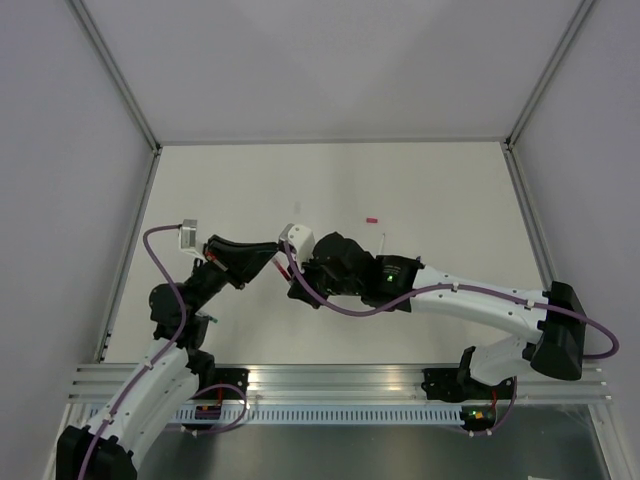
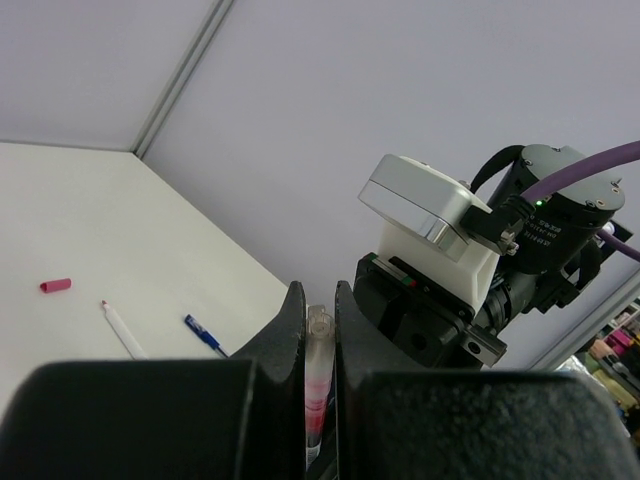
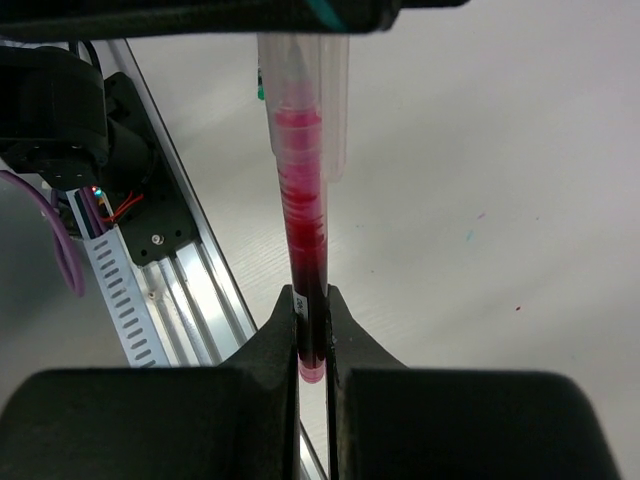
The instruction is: Insert the pens into the pen caps
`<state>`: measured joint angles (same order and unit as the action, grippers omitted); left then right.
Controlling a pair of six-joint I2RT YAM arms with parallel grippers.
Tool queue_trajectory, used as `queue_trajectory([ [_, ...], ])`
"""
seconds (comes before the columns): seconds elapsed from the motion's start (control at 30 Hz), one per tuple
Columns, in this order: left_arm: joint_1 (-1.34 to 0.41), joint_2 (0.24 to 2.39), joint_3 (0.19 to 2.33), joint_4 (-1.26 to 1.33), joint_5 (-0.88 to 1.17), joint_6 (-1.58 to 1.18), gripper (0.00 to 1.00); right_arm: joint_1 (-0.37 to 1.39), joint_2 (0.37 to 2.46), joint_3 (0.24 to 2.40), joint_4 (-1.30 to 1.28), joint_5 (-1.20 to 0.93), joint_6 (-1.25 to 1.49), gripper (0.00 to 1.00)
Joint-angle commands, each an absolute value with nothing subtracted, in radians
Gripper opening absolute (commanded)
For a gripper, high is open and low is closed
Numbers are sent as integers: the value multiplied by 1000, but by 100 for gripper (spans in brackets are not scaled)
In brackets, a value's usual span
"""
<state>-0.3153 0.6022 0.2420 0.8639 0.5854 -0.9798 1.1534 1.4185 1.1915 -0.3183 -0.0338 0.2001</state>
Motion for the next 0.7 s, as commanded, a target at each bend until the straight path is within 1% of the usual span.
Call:
queue_trajectory([
  [0.0, -354, 620, 181, 764, 871, -1000, 2, 1068, 1394, 1342, 63, 115, 201, 0],
  [0.1, -356, 643, 204, 767, 890, -996, 2, 1068, 1405, 1335, 46, 58, 209, 0],
  [0.13, -354, 644, 215, 758, 891, -993, 7, 1068, 1408, 1322, 49, 37, 230, 0],
  [0.17, -354, 644, 227, 743, 882, -985, 17, 1068, 1410, 1306, 58, -21, 236, 0],
  [0.2, -354, 643, 262, 717, 871, -973, 38, 1072, 1407, 1258, 70, -32, 244, 0],
  [0.23, -354, 643, 290, 631, 838, -933, 46, 1072, 1402, 1235, 84, -32, 250, 0],
  [0.27, -356, 644, 316, 589, 822, -911, 50, 1072, 1385, 1211, 89, -34, 256, 0],
  [0.3, -354, 653, 369, 559, 813, -885, 63, 1072, 1373, 1159, 97, -29, 258, 0],
  [0.37, -354, 670, 452, 465, 787, -853, 74, 1072, 1332, 1090, 107, -26, 267, 0],
  [0.47, -353, 707, 515, 385, 772, -818, 84, 1072, 1281, 1045, 65, 11, 281, 0],
  [0.5, -353, 716, 547, 371, 770, -804, 91, 1071, 1264, 1014, 57, 27, 282, 0],
  [0.57, -353, 736, 567, 330, 776, -796, 100, 1068, 1224, 968, 22, 86, 294, 0],
  [0.67, -354, 735, 575, 270, 726, -752, 100, 1054, 1178, 867, 3, 164, 353, 0],
])
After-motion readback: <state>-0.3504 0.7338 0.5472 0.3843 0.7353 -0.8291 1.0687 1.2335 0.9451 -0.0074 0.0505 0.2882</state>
